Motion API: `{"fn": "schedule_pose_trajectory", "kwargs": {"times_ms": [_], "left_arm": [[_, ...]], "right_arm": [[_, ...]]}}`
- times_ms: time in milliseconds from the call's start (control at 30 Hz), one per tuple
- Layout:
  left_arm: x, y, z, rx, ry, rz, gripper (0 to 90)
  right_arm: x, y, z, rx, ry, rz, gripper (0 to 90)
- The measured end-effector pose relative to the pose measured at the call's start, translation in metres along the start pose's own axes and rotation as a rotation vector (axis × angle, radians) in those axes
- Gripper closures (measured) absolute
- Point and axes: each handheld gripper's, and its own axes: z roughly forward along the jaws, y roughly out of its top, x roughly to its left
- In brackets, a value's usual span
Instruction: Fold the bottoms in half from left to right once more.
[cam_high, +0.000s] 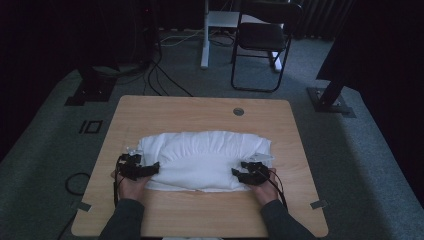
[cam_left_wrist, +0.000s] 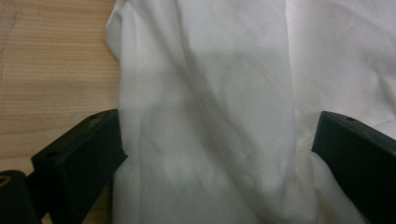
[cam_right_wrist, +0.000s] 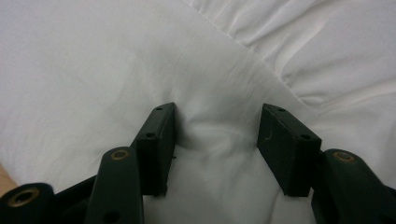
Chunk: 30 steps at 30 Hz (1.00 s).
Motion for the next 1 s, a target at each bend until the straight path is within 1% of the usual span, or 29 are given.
{"fn": "schedule_pose_trajectory", "kwargs": {"times_ms": [67,133,167,233,267,333,367,400,467,533,600,633,700,733,767,800,833,867,900,933,967,1000], "left_arm": [[-0.001,0.0,0.001,0.001,0.014,0.016,2.0],[-0.003,0.0,0.002,0.0,0.03,0.011,1.7],[-0.003,0.0,0.003,0.005,0.05,0.009,0.7],[-0.003,0.0,0.003,0.005,0.056,0.005,0.0],[-0.003,0.0,0.002,0.003,0.065,0.002,0.0],[-0.003,0.0,0.002,0.0,0.071,0.005,0.0],[-0.003,0.0,0.003,0.003,0.082,-0.009,0.0],[-0.002,0.0,0.003,0.004,0.087,-0.01,0.0],[-0.001,0.0,0.004,0.002,0.088,-0.016,0.0],[-0.001,0.0,0.004,0.001,0.084,-0.007,0.0],[-0.001,0.0,0.003,0.004,0.078,-0.017,0.5],[-0.002,0.001,0.002,0.009,0.084,-0.019,1.6],[-0.004,0.002,-0.001,0.015,0.094,-0.022,9.1],[-0.004,0.002,-0.001,0.015,0.094,-0.022,17.9],[-0.006,0.002,-0.005,0.009,0.078,-0.013,17.9],[-0.006,0.002,-0.006,0.002,0.068,-0.009,35.0],[-0.005,0.002,-0.007,-0.009,0.034,-0.015,50.1],[-0.003,0.002,-0.008,-0.008,0.007,-0.022,63.0],[0.0,0.001,-0.008,-0.009,-0.031,-0.026,70.9],[0.0,0.001,-0.008,-0.013,-0.05,-0.025,79.4],[-0.002,0.001,-0.008,-0.016,-0.044,-0.002,81.9],[-0.003,0.001,-0.008,-0.021,-0.04,0.01,83.5]], "right_arm": [[0.0,0.0,0.0,-0.003,0.0,-0.001,45.7],[0.0,-0.001,0.0,-0.006,0.001,-0.003,45.7],[0.0,-0.001,0.0,-0.007,0.002,0.001,45.7],[0.0,-0.001,0.0,-0.009,0.002,0.001,45.7],[0.0,-0.001,0.0,-0.01,0.001,0.003,45.7],[0.0,-0.001,0.0,-0.01,0.001,0.003,45.7],[0.0,-0.001,0.0,-0.011,0.002,0.003,45.7],[0.0,-0.002,0.0,-0.013,0.003,0.003,45.7],[0.0,-0.002,0.0,-0.015,0.003,0.003,45.7],[0.001,-0.002,0.0,-0.017,0.003,0.003,45.7],[0.001,-0.002,0.0,-0.017,0.004,0.005,45.7],[0.001,-0.002,0.0,-0.017,0.004,0.006,45.7],[0.001,-0.002,0.0,-0.014,0.005,0.007,45.7],[0.001,-0.002,0.0,-0.014,0.005,0.007,45.7],[0.001,-0.001,0.0,-0.013,0.01,0.009,45.6],[0.002,-0.001,-0.001,-0.007,0.022,0.008,45.3],[0.002,-0.001,-0.001,-0.005,0.025,0.005,45.2],[0.003,0.0,-0.001,0.003,0.024,0.002,45.1],[0.003,0.001,-0.002,0.012,0.023,0.003,44.7],[0.003,0.003,-0.003,0.024,0.023,0.004,44.5],[0.004,0.006,-0.005,0.037,0.018,-0.001,44.5],[0.006,0.009,-0.008,0.044,0.007,-0.008,44.5]]}}
